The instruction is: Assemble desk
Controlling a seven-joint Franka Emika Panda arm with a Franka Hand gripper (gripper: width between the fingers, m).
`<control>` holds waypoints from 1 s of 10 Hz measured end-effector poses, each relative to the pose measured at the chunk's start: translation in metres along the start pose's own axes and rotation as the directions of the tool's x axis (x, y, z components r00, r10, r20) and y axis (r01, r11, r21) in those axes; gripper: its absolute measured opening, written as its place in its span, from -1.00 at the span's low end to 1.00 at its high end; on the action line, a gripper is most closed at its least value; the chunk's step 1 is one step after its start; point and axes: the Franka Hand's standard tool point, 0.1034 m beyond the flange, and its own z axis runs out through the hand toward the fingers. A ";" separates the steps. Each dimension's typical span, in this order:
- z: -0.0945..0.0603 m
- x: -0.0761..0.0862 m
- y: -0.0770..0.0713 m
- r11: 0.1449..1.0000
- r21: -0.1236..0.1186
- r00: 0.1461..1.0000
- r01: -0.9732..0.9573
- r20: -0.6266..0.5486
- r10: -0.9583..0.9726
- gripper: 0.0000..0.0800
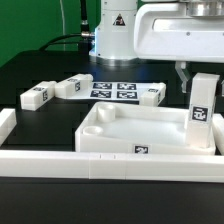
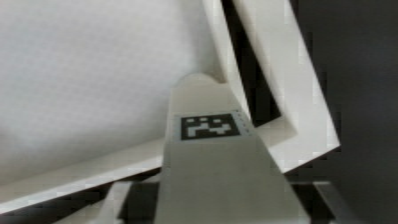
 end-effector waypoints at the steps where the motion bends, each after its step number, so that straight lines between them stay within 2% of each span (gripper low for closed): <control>1: 0.000 0.001 0.002 1.000 -0.001 1.000 -0.008 -0.001 0.008 -0.26; 2: 0.000 0.001 0.001 1.000 0.000 1.000 0.013 0.000 -0.013 0.07; 3: 0.000 0.001 0.001 0.999 0.000 0.999 0.037 0.000 -0.037 0.07; 4: 0.000 0.000 0.000 0.998 0.000 0.998 0.057 0.000 -0.057 0.40; 5: 0.000 -0.001 -0.002 0.993 0.001 0.993 0.115 0.000 -0.115 0.58; 7: -0.006 -0.004 -0.005 0.949 0.006 0.949 0.315 -0.005 -0.315 0.61; 8: -0.018 -0.012 -0.005 0.915 0.011 0.915 0.403 -0.009 -0.403 0.62; 10: -0.026 -0.025 0.005 0.840 0.010 0.840 0.543 -0.001 -0.543 0.62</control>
Offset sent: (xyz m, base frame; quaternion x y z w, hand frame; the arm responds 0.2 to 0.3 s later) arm 0.0011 0.0012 0.0015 -0.0090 -0.0030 -0.0465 0.9989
